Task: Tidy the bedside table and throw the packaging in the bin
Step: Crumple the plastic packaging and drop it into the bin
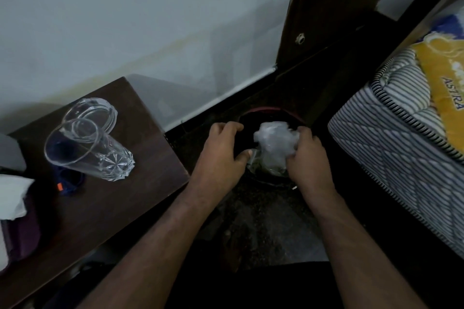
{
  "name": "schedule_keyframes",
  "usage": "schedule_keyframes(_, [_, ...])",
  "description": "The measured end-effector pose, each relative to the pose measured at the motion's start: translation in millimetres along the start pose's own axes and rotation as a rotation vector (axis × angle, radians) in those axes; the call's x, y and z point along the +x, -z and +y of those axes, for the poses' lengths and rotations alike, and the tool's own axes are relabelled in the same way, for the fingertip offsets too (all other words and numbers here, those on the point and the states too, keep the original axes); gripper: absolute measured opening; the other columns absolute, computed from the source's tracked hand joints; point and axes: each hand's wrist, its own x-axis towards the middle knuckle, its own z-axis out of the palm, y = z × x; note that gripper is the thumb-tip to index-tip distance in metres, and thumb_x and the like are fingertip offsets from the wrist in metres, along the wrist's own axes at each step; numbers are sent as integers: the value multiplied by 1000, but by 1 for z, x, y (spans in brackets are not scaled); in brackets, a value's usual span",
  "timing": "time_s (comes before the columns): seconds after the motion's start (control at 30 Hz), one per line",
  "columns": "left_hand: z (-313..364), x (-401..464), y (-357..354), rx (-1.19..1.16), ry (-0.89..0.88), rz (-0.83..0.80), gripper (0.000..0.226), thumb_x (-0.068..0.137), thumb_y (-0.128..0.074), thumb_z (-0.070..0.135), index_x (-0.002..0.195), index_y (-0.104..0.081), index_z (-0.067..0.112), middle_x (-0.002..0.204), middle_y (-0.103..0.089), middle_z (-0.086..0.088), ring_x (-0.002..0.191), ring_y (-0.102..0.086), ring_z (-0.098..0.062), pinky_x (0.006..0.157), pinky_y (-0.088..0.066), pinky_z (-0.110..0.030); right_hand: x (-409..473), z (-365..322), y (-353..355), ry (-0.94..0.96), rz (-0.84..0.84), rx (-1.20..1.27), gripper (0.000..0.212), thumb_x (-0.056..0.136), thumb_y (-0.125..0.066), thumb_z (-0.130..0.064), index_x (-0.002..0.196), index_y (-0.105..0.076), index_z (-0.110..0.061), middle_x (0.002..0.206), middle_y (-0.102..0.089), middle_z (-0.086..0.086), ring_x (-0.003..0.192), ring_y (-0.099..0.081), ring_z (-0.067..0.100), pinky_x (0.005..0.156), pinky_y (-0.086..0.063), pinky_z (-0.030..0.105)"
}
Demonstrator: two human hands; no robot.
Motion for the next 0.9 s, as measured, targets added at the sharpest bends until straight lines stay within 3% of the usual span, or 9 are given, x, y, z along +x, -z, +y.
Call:
schedule_keyframes(0.07, [1,-1,1,6,3,-10,55,95,-71,27,144,-49,20,142,-44,-2,127,-49,-16,91,-35,-18,-3,0,-6,-55,-189,-122,80,95,-61,-4,161,-17,-15,147,-40,24,126,-55,42,100,-49,43])
schedule_keyframes(0.13, [0,-1,3,4,15,-20,55,95,-72,26,144,-48,20,143,-44,-2,129,-49,-17,93,-35,-18,-4,0,-9,-32,-248,-140,75,94,-62,-6,159,-25,-19,144,-45,21,126,-55,40,99,-49,44])
schedule_keyframes(0.23, [-2,-1,5,13,22,-16,54,94,-72,26,143,-49,20,142,-44,-2,122,-48,-12,90,-34,-17,-2,-4,-8,50,-193,-96,56,95,-55,-8,149,-46,-20,139,-50,14,123,-57,37,100,-51,45])
schedule_keyframes(0.37, [-2,-2,9,17,13,4,53,94,-72,26,142,-51,20,137,-47,-1,118,-49,-11,87,-33,-13,-4,-15,-11,161,-110,-4,46,98,-61,-20,143,-53,-19,136,-51,10,118,-60,32,98,-53,44])
schedule_keyframes(0.47, [-4,-3,11,29,5,17,52,93,-71,20,142,-51,20,137,-48,-1,120,-51,-12,84,-31,-6,-7,-22,-12,197,-58,42,43,99,-61,-24,141,-55,-19,135,-52,7,116,-62,31,96,-54,43])
schedule_keyframes(0.57, [-7,-6,14,37,-15,21,52,94,-70,18,142,-51,20,136,-48,-1,110,-44,-3,76,-30,5,-9,-31,-13,234,-18,53,43,99,-62,-25,140,-55,-19,134,-52,6,116,-63,29,96,-54,43])
schedule_keyframes(0.9, [-12,-41,48,-12,-42,121,49,92,-73,24,138,-55,18,133,-53,1,116,-50,-5,80,-31,5,-41,-82,-12,403,56,133,39,98,-62,-21,137,-56,-19,133,-51,4,109,-66,26,91,-55,46])
